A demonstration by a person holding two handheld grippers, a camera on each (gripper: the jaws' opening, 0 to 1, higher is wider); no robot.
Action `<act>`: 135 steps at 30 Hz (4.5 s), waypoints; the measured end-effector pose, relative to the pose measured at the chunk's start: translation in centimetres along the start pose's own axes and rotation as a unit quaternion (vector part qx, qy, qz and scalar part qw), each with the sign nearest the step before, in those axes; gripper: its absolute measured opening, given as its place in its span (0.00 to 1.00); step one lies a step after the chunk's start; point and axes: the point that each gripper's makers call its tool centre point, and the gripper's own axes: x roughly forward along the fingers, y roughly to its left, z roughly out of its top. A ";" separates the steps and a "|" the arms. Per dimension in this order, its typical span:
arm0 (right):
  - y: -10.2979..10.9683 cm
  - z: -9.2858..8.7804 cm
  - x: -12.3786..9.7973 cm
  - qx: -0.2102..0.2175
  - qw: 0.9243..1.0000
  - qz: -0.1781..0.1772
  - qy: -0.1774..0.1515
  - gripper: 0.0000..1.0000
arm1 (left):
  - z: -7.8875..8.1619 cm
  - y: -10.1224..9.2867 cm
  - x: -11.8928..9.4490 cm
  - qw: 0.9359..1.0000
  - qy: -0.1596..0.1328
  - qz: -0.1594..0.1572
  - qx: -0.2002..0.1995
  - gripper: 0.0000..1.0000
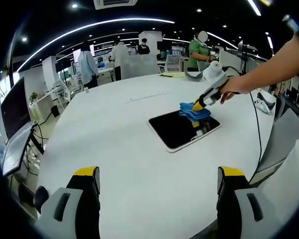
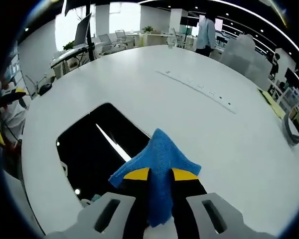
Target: Wipe the mirror surface with the cleaning cloth until all visible marks leave the cleaned area.
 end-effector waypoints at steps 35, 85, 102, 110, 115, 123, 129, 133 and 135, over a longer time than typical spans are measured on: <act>-0.3 -0.6 0.8 0.011 1.000 -0.006 0.013 0.01 | -0.1 -0.1 -0.4 1.000 -0.003 0.000 0.003 0.99; 1.0 1.1 2.6 0.023 1.000 -0.004 0.015 0.01 | -0.5 -0.8 -0.4 0.999 0.003 -0.034 0.008 0.99; 1.8 1.6 2.8 0.019 1.000 -0.003 0.014 0.02 | -1.1 -0.6 -0.9 0.999 0.008 -0.037 0.008 0.99; 2.1 1.8 3.1 0.017 1.000 -0.004 0.014 0.02 | -1.3 -0.7 -1.0 0.999 0.011 -0.043 0.011 0.99; 2.5 2.0 3.2 0.018 1.000 -0.003 0.014 0.02 | -1.4 -0.8 -1.2 0.999 0.012 -0.044 0.012 0.99; 3.2 2.0 2.9 0.018 1.000 -0.007 0.017 0.02 | -1.7 -1.1 -1.3 0.999 0.014 -0.048 0.013 0.99; 3.4 2.1 2.9 0.014 1.000 -0.010 0.020 0.02 | -1.8 -1.0 -1.6 0.999 0.012 -0.046 0.009 0.99; 3.9 2.1 2.6 0.012 1.000 -0.011 0.022 0.02 | -1.7 -0.9 -1.7 0.999 0.009 -0.045 0.008 0.99; 3.9 2.2 2.7 0.010 1.000 -0.011 0.022 0.02 | -1.7 -0.8 -1.8 0.999 0.008 -0.043 0.006 0.99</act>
